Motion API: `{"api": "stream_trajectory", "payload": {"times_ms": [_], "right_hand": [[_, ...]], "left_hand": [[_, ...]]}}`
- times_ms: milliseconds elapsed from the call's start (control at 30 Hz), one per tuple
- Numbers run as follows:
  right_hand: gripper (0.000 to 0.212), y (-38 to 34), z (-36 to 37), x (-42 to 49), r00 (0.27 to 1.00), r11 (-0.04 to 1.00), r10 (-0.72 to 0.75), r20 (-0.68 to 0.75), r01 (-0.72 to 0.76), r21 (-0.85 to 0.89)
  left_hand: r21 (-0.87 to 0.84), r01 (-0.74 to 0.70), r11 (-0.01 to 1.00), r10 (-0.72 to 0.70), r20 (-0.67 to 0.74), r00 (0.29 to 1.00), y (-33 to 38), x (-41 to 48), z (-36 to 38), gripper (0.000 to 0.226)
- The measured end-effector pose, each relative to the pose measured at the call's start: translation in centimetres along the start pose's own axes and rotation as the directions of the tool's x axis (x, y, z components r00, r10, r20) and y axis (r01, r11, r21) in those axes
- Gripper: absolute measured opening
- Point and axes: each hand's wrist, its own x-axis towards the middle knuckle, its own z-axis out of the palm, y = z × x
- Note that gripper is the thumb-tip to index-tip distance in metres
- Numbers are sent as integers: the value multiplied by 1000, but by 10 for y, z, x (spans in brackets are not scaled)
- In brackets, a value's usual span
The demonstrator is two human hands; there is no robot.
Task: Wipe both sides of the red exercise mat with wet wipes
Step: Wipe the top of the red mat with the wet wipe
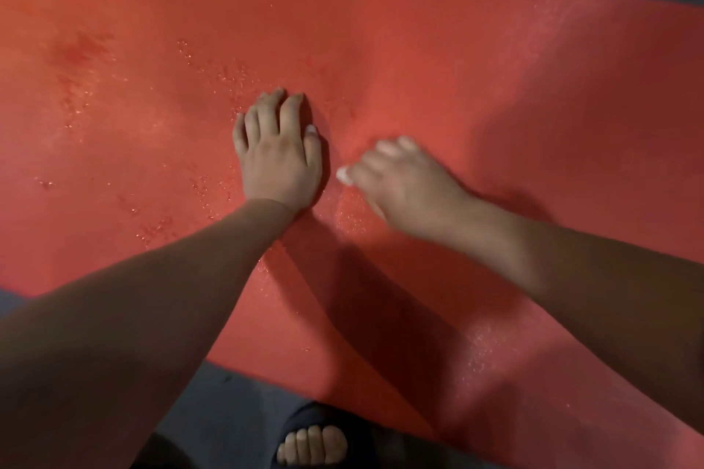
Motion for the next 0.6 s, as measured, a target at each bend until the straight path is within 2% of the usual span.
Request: {"api": "stream_trajectory", "payload": {"times_ms": [67,100,167,267,333,400,467,500,533,600], "right_hand": [[15,5,-3,-2,992,993,-111,51,113,-37],[14,15,-6,6,995,993,-95,28,96,-64],[11,43,-7,32,995,990,50,-89,-62,-128],[20,83,-11,67,911,904,360,-202,-394,-164],[19,79,-8,71,872,871,440,-214,-472,-133],[13,56,-6,63,925,929,346,-159,-361,-80],[17,37,-6,44,995,994,104,-3,-104,-25],[17,36,-8,37,998,1000,0,60,1,-14],[14,42,-12,38,995,998,-57,79,58,-14],[9,67,-15,53,1000,997,1,29,1,-77]], "left_hand": [[21,-3,1000,3,-7,1000,0,-1,1,49],[29,-3,1000,3,-10,1000,-1,-1,1,49],[41,-6,999,6,-12,1000,-1,-1,2,49],[53,-6,999,7,-17,1000,0,-1,1,49],[58,-3,998,5,-19,1000,0,-1,0,49],[63,-4,998,5,-17,1000,1,0,0,50],[66,-6,998,7,-21,1000,2,0,0,50],[67,-5,998,7,-27,1000,3,0,0,50],[67,-7,998,9,-32,999,2,0,1,51],[62,-15,998,17,-33,999,0,-1,1,52]]}}
